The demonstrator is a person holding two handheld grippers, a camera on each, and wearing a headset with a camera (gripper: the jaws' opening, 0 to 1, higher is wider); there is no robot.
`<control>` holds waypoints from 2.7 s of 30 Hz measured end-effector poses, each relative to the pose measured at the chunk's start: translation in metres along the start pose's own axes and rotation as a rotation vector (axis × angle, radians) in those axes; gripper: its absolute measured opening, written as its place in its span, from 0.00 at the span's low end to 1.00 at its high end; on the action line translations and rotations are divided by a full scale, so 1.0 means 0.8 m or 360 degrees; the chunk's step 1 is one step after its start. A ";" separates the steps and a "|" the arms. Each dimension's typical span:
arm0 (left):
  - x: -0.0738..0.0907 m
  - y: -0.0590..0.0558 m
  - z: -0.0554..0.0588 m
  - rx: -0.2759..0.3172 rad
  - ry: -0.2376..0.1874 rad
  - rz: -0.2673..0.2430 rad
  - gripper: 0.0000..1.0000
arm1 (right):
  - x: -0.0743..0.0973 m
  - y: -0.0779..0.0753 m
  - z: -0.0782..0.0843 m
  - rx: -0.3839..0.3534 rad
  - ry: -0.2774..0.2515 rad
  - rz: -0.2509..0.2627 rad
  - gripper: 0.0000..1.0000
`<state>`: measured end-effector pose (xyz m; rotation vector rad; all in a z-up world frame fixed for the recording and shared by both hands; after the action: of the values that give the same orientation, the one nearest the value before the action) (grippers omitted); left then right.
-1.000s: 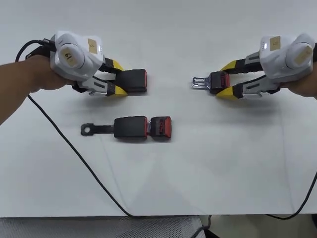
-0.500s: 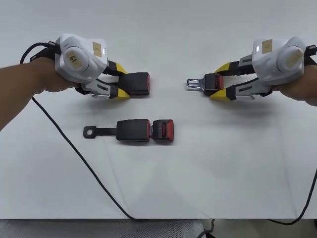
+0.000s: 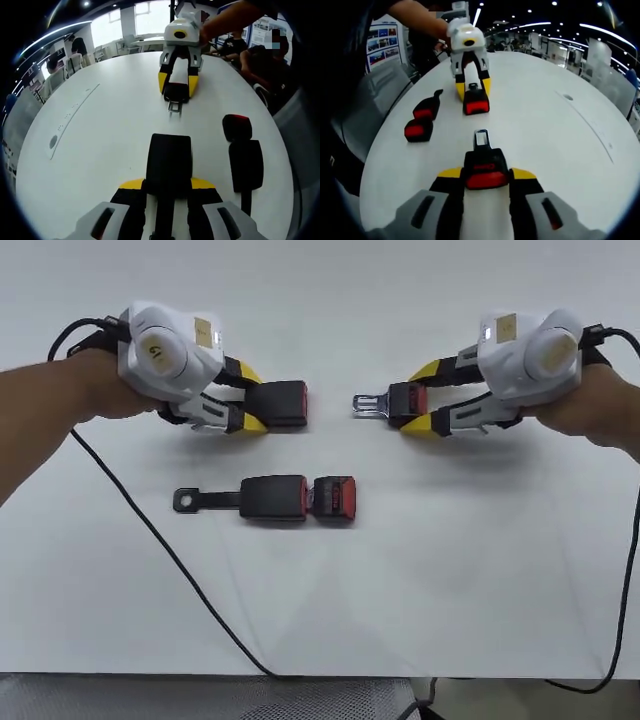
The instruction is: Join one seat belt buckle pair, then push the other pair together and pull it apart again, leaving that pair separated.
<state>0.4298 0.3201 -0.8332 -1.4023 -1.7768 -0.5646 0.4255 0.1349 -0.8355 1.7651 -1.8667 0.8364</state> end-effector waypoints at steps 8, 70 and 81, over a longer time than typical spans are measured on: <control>0.000 0.000 0.000 0.0002 0.0004 -0.0001 0.33 | -0.016 -0.001 -0.014 0.0015 0.0000 -0.0015 0.35; -0.002 -0.001 0.001 -0.0049 0.0044 0.0012 0.31 | -0.081 -0.005 -0.072 0.0002 0.0128 -0.0040 0.34; -0.002 -0.001 0.001 -0.0048 0.0050 0.0015 0.32 | -0.083 -0.009 -0.070 0.0002 0.0144 -0.0029 0.34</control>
<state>0.4289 0.3194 -0.8343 -1.4140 -1.7428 -0.6077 0.4335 0.2216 -0.8393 1.7135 -1.7898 0.8956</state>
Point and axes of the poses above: the centre of the closed fingertips' face, and the gripper's own axes: x roughly backward along the fingers, y roughly to its left, z roughly out of its underside, the point moved 3 cm from there along x, roughly backward along the fingers, and after that the axes turned 12 degrees about x, right-handed, at the moved point
